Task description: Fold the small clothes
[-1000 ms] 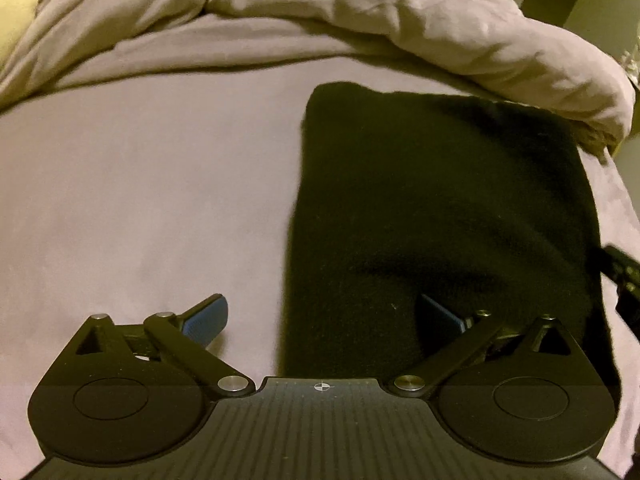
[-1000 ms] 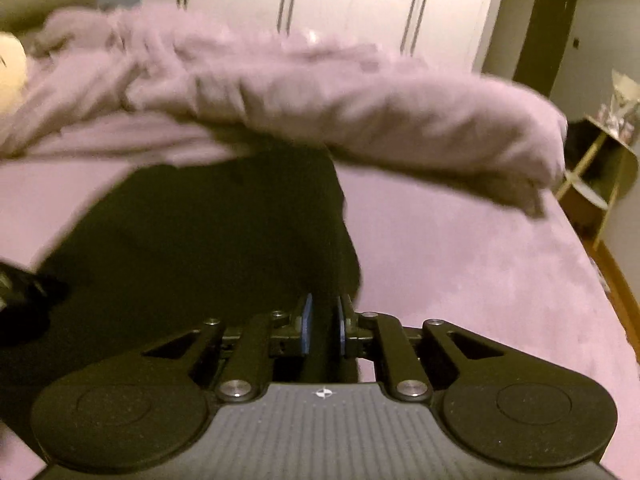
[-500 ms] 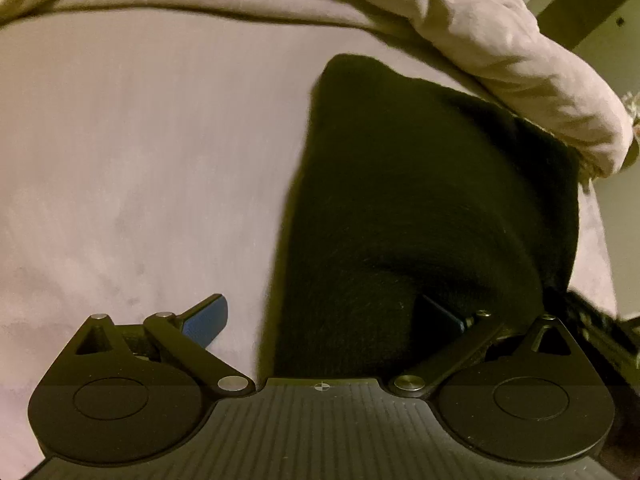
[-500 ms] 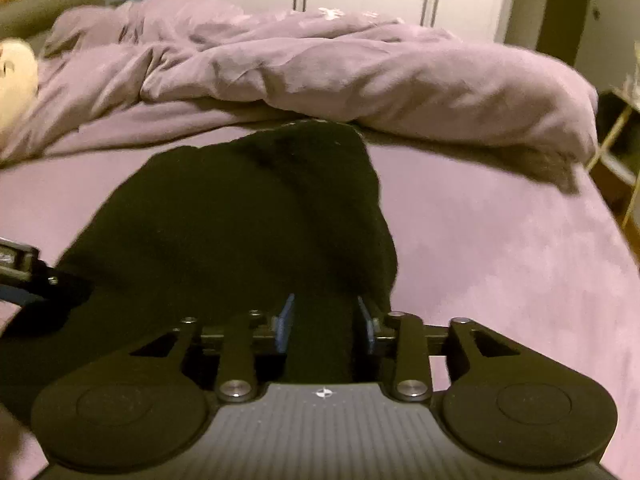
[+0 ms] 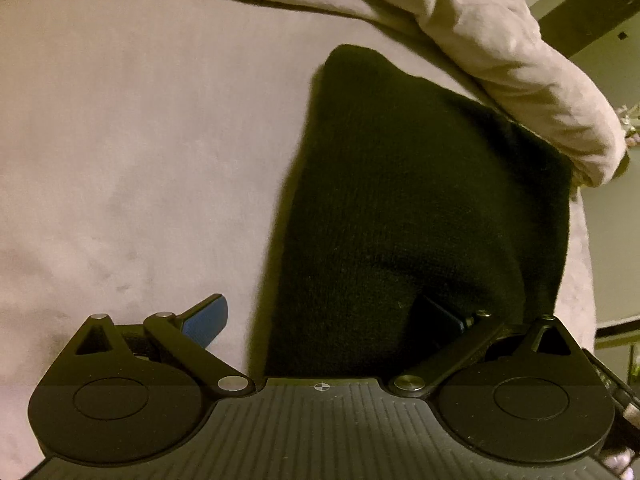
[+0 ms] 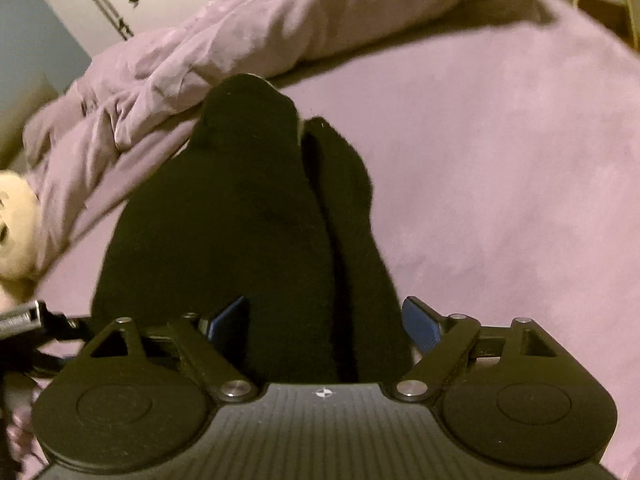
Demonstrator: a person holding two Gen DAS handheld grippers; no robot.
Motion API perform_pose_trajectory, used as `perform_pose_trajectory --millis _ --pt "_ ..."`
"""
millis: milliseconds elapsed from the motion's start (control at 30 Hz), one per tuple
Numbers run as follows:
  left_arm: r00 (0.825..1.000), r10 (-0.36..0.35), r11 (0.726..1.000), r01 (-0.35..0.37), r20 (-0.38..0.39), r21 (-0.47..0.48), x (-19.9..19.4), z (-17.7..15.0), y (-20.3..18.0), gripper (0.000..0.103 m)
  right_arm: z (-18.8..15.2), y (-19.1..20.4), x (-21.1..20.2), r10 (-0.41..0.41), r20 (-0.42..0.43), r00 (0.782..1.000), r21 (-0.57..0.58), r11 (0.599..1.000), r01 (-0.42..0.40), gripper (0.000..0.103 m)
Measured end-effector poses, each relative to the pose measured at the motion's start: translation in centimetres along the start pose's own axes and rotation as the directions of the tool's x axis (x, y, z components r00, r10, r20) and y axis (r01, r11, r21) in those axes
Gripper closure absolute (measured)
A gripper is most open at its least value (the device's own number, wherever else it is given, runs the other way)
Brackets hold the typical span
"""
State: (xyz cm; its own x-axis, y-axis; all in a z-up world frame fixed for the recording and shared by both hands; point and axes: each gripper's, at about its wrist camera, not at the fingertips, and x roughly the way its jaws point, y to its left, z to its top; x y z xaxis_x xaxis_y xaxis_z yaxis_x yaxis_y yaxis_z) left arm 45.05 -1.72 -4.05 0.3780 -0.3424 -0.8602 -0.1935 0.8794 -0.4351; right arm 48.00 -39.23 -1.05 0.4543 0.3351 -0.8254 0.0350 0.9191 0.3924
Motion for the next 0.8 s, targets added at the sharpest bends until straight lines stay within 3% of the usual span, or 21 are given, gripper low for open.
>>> perform_pose_trajectory --millis 133,200,300,400,500,600,667,733,800 --pt "0.997 -0.072 0.997 0.071 -0.037 -0.033 0.4 0.5 0.8 0.000 0.6 -0.6 1.2 0.054 -0.027 0.998 0.038 0.998 -0.053 0.019" --pt "0.994 -0.104 0.993 0.101 -0.045 -0.053 0.5 0.6 1.1 0.000 0.7 -0.4 1.7 0.076 -0.037 0.996 0.057 0.996 -0.074 0.032" --pt "0.988 -0.143 0.987 0.138 -0.055 -0.087 0.5 0.5 1.7 0.003 0.9 -0.3 1.4 0.094 -0.033 0.995 0.057 0.994 -0.092 0.035" --pt "0.993 -0.120 0.990 0.119 -0.008 -0.075 -0.9 1.1 1.7 0.009 1.4 1.6 0.1 0.000 0.030 1.000 -0.080 0.997 0.002 0.036" --pt "0.994 -0.028 1.000 0.027 0.101 0.009 -2.5 2.0 0.4 0.009 2.5 4.9 -1.9 -0.145 0.196 0.970 -0.248 0.949 0.193 0.041" --pt "0.984 0.017 1.000 -0.021 0.179 0.019 -2.7 2.5 -1.2 0.008 3.1 7.7 -2.5 -0.119 0.310 0.943 -0.351 0.908 0.230 0.051" --pt "0.986 -0.002 1.000 0.006 0.169 -0.018 -1.9 2.9 -2.2 0.008 3.0 9.7 -1.8 -0.090 0.348 0.933 -0.404 0.884 0.236 0.056" --pt "0.981 -0.012 0.999 0.021 0.195 -0.043 -0.9 3.2 -3.2 0.007 2.5 11.9 0.0 -0.081 0.388 0.918 -0.467 0.842 0.271 0.057" --pt "0.977 0.029 0.999 -0.022 0.211 -0.033 0.3 3.6 -4.1 0.005 2.3 13.5 2.1 -0.078 0.403 0.912 -0.529 0.793 0.302 0.057"
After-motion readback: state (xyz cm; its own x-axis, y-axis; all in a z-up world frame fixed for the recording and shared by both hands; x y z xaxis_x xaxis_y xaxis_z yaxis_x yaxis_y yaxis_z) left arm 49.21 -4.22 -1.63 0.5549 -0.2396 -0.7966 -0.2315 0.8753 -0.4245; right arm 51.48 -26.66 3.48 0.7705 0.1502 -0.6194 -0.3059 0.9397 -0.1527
